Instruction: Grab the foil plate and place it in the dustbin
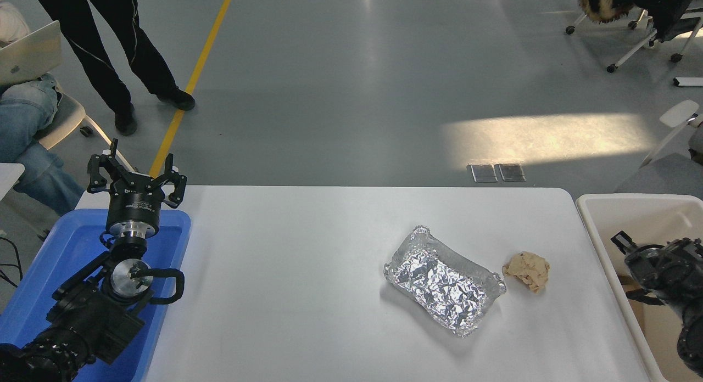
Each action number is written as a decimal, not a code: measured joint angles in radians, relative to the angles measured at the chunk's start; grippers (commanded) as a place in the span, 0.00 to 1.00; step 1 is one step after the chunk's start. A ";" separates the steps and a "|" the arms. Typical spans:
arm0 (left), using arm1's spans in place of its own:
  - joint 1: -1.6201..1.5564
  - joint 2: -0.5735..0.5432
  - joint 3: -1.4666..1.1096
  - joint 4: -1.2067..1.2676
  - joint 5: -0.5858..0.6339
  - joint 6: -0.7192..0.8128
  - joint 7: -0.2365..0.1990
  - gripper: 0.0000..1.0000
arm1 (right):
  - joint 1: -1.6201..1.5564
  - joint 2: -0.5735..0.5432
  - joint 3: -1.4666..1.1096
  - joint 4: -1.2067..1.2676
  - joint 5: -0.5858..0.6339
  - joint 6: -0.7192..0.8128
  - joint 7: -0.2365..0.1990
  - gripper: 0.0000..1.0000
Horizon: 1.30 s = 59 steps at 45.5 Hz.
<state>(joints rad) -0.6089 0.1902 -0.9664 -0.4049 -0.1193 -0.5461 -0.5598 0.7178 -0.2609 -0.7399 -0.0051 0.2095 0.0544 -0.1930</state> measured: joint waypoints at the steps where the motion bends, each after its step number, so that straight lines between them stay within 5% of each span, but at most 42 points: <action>1: 0.000 0.000 0.000 0.000 0.000 0.000 0.000 0.99 | -0.003 0.002 0.002 -0.002 0.000 -0.002 -0.001 0.00; 34: -0.003 -0.001 0.000 0.000 -0.001 0.002 0.000 0.99 | 0.021 0.019 0.009 -0.003 -0.003 0.003 -0.007 0.00; 35: -0.003 -0.001 -0.001 0.000 -0.001 0.002 0.000 0.99 | 0.026 0.019 0.009 0.003 -0.003 0.007 -0.006 0.02; 38: -0.003 -0.001 -0.001 0.000 -0.001 0.002 -0.001 0.99 | 0.052 0.015 0.011 0.030 -0.003 0.021 -0.003 0.46; 40: -0.003 -0.001 -0.001 0.000 -0.001 0.002 -0.001 0.99 | 0.083 0.006 0.012 0.060 -0.004 0.034 -0.001 0.59; 52: -0.001 0.000 0.000 0.000 0.001 0.000 -0.001 0.99 | 0.321 -0.097 -0.001 0.358 -0.077 0.066 0.003 0.64; 59: 0.000 0.000 0.000 0.000 0.001 0.000 -0.001 0.99 | 0.518 -0.157 -0.058 0.607 -0.128 0.073 0.000 0.82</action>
<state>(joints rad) -0.6093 0.1901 -0.9665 -0.4050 -0.1184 -0.5463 -0.5603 1.2359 -0.4174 -0.7980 0.6017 0.0810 0.1277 -0.1926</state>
